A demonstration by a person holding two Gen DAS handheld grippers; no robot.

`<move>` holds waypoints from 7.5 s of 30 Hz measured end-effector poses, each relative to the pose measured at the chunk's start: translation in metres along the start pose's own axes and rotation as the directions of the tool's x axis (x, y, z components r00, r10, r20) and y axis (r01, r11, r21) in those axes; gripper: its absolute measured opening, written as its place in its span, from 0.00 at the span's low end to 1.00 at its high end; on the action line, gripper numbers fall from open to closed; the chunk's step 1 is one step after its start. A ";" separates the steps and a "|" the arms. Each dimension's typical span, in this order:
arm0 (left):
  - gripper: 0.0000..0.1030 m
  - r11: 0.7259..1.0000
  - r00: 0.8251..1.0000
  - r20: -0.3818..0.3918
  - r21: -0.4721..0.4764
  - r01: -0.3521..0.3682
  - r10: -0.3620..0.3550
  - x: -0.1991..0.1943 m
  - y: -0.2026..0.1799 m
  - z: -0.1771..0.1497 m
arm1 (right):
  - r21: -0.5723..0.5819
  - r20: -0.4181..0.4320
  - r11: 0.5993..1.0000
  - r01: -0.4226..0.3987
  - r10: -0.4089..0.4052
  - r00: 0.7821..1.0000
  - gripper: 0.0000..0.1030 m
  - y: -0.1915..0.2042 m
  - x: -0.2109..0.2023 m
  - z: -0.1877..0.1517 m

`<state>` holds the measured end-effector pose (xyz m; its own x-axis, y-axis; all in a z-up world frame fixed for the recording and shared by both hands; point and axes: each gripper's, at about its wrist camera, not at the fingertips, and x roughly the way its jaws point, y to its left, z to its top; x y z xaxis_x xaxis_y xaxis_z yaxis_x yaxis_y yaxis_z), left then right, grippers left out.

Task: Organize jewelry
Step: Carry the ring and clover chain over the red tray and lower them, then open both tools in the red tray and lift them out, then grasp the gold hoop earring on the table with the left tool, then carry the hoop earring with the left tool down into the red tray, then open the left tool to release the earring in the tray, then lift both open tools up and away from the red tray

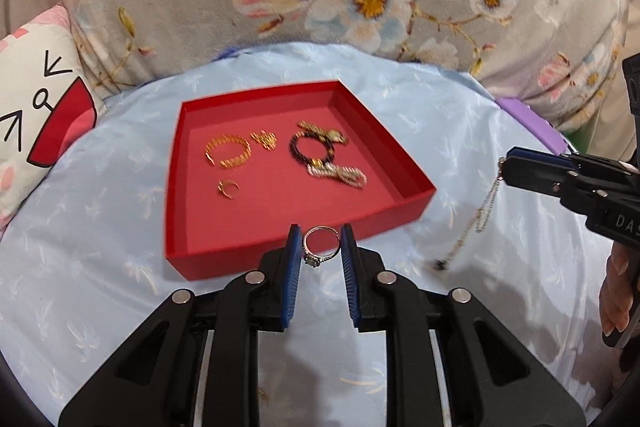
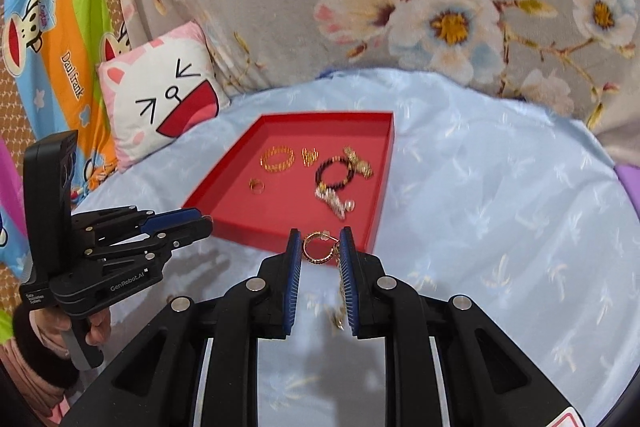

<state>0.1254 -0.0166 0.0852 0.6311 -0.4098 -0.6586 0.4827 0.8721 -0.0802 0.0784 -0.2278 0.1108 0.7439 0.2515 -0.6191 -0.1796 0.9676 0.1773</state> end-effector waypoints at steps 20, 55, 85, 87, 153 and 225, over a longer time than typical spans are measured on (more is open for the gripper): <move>0.19 0.989 0.997 0.013 -0.130 -0.074 0.077 0.039 0.066 0.081 | -0.072 0.182 0.997 -0.024 0.037 0.983 0.17 0.039 0.024 0.162; 0.48 0.975 0.996 -0.042 -0.209 -0.080 0.073 0.037 0.081 0.041 | -0.003 -0.041 0.998 -0.060 0.060 0.997 0.21 0.027 0.123 0.081; 0.41 0.962 0.956 -0.161 -0.079 -0.262 0.247 0.002 0.022 -0.107 | 0.084 -0.111 0.996 0.019 -0.010 0.994 0.28 -0.016 0.030 -0.073; 0.28 0.964 0.958 -0.156 -0.071 -0.255 0.242 0.002 0.019 -0.107 | 0.083 -0.119 0.997 0.012 -0.003 0.993 0.29 -0.014 0.032 -0.076; 0.17 0.984 0.984 0.042 -0.058 -0.168 0.170 0.011 0.019 0.015 | -0.005 -0.038 1.000 0.020 -0.020 0.999 0.00 0.014 0.055 -0.017; 0.81 0.925 0.937 -0.034 -0.154 -0.348 0.347 0.060 0.030 0.008 | 0.020 0.015 0.997 0.069 -0.069 0.997 0.57 0.020 0.100 -0.004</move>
<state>0.1830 -0.0170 0.0496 0.7383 -0.0724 -0.6706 0.1334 0.9903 0.0400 0.1464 -0.1831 0.0500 0.7642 0.1837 -0.6183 -0.1153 0.9820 0.1493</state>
